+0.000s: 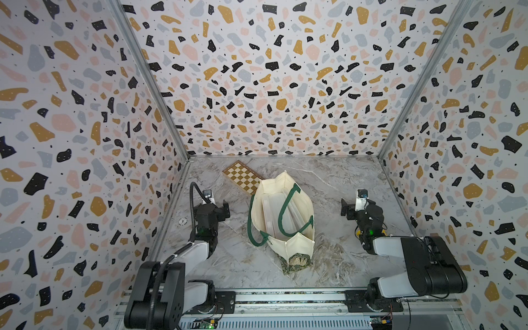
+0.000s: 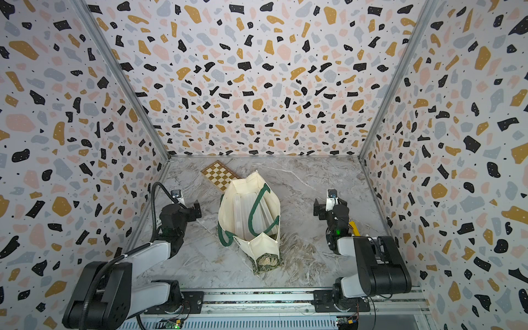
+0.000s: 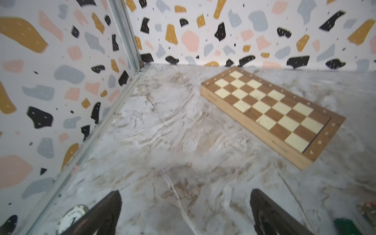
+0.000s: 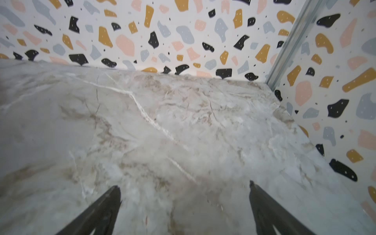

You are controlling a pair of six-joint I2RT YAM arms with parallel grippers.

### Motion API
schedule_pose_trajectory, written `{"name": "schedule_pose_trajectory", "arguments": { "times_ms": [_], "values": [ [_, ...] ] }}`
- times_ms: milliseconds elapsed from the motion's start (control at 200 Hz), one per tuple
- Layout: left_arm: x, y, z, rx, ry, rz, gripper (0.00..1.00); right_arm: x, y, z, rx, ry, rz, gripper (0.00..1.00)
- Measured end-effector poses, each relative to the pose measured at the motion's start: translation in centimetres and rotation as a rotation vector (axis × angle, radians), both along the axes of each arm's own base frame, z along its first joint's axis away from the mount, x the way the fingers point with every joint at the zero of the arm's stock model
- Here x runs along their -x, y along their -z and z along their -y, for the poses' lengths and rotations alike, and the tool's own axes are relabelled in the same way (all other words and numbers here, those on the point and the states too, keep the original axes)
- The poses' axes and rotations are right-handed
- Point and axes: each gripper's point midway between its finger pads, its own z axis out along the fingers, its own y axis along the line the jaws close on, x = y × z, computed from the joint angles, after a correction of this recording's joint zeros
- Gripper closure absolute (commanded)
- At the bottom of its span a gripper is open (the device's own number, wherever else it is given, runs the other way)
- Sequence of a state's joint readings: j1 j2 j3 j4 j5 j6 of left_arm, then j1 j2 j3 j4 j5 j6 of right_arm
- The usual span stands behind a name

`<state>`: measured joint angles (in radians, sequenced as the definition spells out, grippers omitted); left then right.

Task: Take out the pencil case from the canvas bag
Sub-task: Adjust the canvas bag at the center of the board.

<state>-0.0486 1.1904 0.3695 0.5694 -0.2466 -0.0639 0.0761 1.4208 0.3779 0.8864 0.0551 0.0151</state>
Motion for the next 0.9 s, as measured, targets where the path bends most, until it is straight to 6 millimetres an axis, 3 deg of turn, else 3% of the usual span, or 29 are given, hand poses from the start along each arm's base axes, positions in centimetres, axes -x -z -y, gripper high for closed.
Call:
{"name": "schedule_pose_trajectory", "arguments": {
  "times_ms": [90, 190, 395, 501, 676, 781, 901],
  "values": [
    [-0.5, -2.0, -0.2, -0.005, -0.012, 0.017, 0.01, -2.1, -2.4, 0.1, -0.032, 0.038, -0.003, 0.00],
    [-0.1, -3.0, -0.5, -0.024, -0.021, -0.007, 0.01, -2.7, -3.0, 0.3, -0.056, 0.086, -0.037, 0.01],
    [1.0, -6.8, 0.0, -0.062, 0.024, -0.073, 0.01, -0.7, -1.1, 0.3, -0.111, 0.151, -0.200, 0.01],
    [1.5, -9.8, 1.0, -0.050, 0.085, -0.106, 0.01, -0.3, -2.0, -0.2, -0.132, 0.178, -0.239, 0.01],
    [3.2, -13.7, 3.9, 0.023, 0.247, -0.177, 0.01, 1.6, -3.4, -3.2, -0.160, 0.121, -0.279, 0.00],
    [4.3, -14.8, 5.4, 0.075, 0.327, -0.239, 0.01, 3.2, -4.1, -4.3, -0.193, 0.088, -0.301, 0.00],
    [5.1, -14.6, 7.0, 0.150, 0.400, -0.326, 0.01, 4.8, -5.5, -5.4, -0.224, 0.053, -0.293, 0.00]
  ]
}}
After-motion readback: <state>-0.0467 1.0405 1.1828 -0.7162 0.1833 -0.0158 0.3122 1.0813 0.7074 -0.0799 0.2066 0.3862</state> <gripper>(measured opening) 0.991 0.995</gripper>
